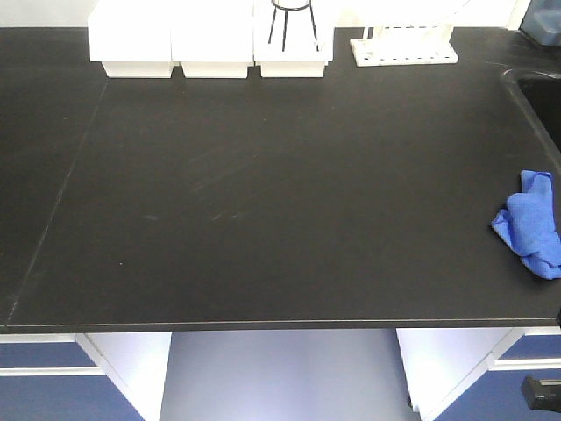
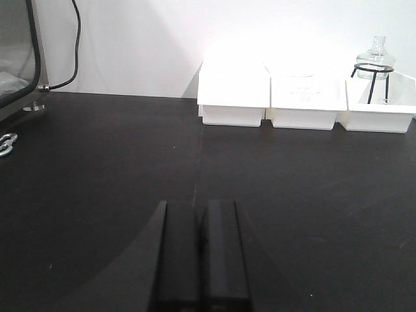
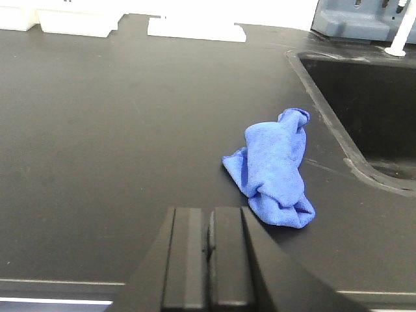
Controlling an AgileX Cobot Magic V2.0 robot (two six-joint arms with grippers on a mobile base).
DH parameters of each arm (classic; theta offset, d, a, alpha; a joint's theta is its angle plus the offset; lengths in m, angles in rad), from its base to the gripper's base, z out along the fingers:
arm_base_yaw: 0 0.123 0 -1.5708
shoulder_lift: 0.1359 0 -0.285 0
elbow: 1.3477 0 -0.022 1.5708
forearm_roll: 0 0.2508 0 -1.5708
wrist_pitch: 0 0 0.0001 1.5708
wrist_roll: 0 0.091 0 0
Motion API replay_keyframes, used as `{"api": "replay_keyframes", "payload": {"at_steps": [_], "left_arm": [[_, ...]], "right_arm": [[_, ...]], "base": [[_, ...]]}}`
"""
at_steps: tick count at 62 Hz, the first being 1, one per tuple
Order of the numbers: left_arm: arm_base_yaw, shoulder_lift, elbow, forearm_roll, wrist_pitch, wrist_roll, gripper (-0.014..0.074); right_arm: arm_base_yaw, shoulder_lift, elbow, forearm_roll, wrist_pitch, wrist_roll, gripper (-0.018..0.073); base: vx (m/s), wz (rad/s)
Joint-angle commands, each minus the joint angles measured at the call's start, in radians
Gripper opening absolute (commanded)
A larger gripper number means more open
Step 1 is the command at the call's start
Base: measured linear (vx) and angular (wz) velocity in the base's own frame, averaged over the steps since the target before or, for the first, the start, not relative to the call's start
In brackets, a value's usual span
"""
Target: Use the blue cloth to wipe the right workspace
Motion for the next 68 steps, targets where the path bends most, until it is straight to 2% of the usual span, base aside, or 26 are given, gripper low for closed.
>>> {"api": "replay_keyframes", "payload": {"at_steps": [1, 52, 54, 62, 68], "left_arm": [[-0.004, -0.015, 0.030, 0.001, -0.080, -0.008, -0.0006], [-0.004, -0.015, 0.030, 0.001, -0.080, -0.008, -0.0006], [-0.004, -0.015, 0.030, 0.001, -0.080, -0.008, -0.0006], [-0.059, -0.015, 0.030, 0.001, -0.080, -0.008, -0.0006], [-0.085, -0.015, 0.030, 0.001, -0.080, -0.008, -0.0006]], "right_arm": [[-0.004, -0.012, 0.021, -0.008, -0.075, -0.004, -0.0008], [-0.004, -0.012, 0.021, -0.008, -0.075, -0.004, -0.0008], [-0.004, -0.012, 0.021, -0.023, -0.075, -0.008, -0.0008], [-0.004, -0.012, 0.021, -0.199, -0.114, -0.075, -0.0008], [-0.004, -0.012, 0.019, -0.247, -0.202, -0.058, -0.0008]], "base": [[0.00, 0.00], [0.00, 0.00], [0.00, 0.00], [0.00, 0.00], [0.00, 0.00]]}}
